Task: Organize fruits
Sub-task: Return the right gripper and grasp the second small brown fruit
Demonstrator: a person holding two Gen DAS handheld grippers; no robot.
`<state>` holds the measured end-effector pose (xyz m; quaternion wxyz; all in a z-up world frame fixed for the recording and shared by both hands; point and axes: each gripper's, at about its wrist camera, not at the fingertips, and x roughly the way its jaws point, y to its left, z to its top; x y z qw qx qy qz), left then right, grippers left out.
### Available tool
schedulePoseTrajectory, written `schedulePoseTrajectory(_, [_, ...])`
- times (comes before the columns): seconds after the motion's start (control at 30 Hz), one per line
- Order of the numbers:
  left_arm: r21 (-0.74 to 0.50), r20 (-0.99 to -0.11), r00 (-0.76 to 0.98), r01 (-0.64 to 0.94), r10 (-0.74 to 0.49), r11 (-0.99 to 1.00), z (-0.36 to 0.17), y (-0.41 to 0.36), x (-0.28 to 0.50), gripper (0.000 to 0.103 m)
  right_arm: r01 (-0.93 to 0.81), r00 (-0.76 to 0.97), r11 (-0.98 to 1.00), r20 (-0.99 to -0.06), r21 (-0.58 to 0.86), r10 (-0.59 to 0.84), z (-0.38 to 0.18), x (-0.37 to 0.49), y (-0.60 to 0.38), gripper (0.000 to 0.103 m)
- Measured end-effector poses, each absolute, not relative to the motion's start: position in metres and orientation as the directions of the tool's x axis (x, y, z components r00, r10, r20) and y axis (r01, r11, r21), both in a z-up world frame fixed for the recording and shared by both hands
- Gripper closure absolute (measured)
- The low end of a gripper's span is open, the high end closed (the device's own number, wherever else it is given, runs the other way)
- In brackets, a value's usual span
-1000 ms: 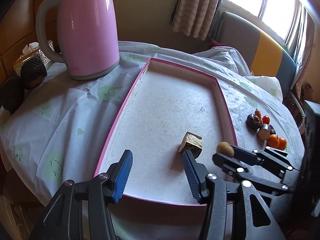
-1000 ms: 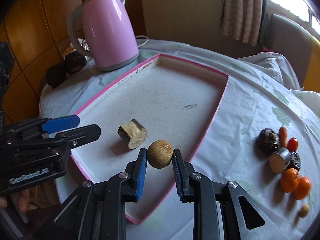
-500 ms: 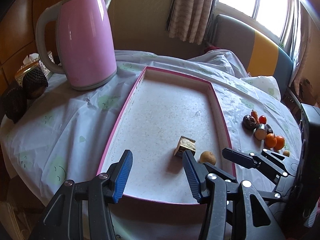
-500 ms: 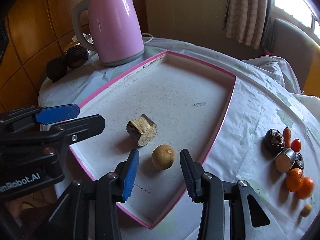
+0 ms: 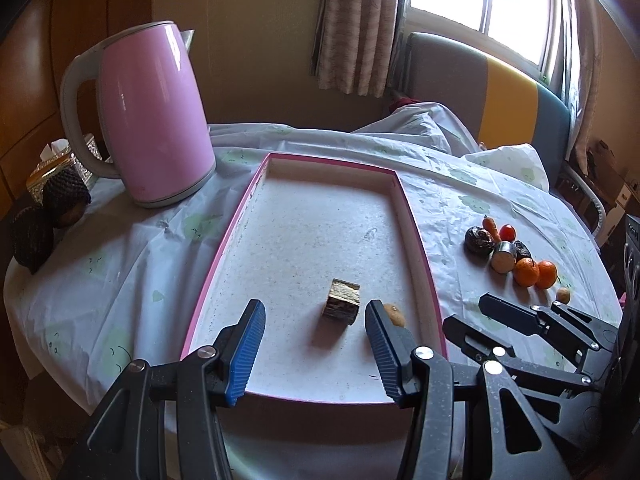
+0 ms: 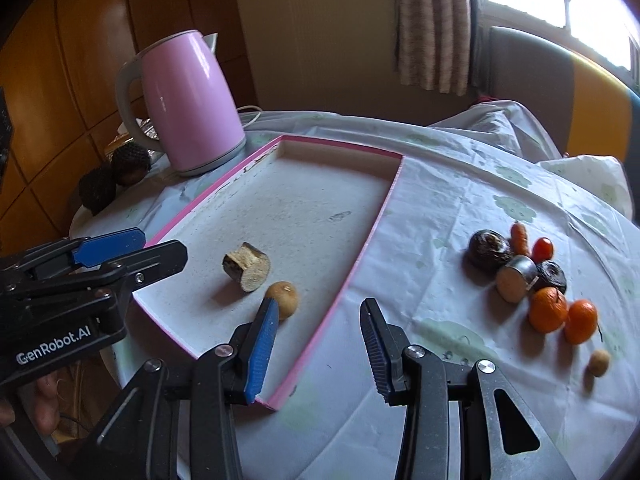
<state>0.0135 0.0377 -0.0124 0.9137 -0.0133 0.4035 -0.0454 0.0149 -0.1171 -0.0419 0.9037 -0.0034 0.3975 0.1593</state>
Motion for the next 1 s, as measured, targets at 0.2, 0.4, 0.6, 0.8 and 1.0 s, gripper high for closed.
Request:
schedulePoseTrajectory(0.2, [-0.045,-0.735,0.67,0.106,-0.105,0.993,-0.012,0.026,0.01,0.05,-0.231,0.651,0.964,-0.716,0.132,0.254,-0.043,0.009,-0.138,0.06])
schedulePoseTrajectory(0.4, [-0.043,-0.733,0.667,0.156,-0.137,0.987,-0.012,0.013,0.008,0.05,-0.141,0.664,0.98,-0.721,0.139,0.198,-0.048,0.004,-0.171,0.06])
schedulePoseTrajectory(0.6, [-0.045,-0.725,0.659,0.245,-0.2,0.969,-0.012,-0.005,0.004,0.048,0.004,0.66,0.991,-0.745,0.136,0.1,-0.059,-0.003,-0.219,0.059])
schedulePoseTrajectory(0.8, [-0.075,-0.717,0.642,0.317,-0.272,0.945,-0.011,-0.02,0.002,0.039,0.155,0.645,0.979,-0.764,0.131,0.0,-0.069,-0.015,-0.271,0.059])
schedulePoseTrajectory(1.0, [-0.135,-0.711,0.601,0.393,-0.365,0.91,-0.009,-0.037,0.002,0.035,0.256,0.634,0.957,-0.771,0.136,-0.06,-0.076,-0.022,-0.309,0.059])
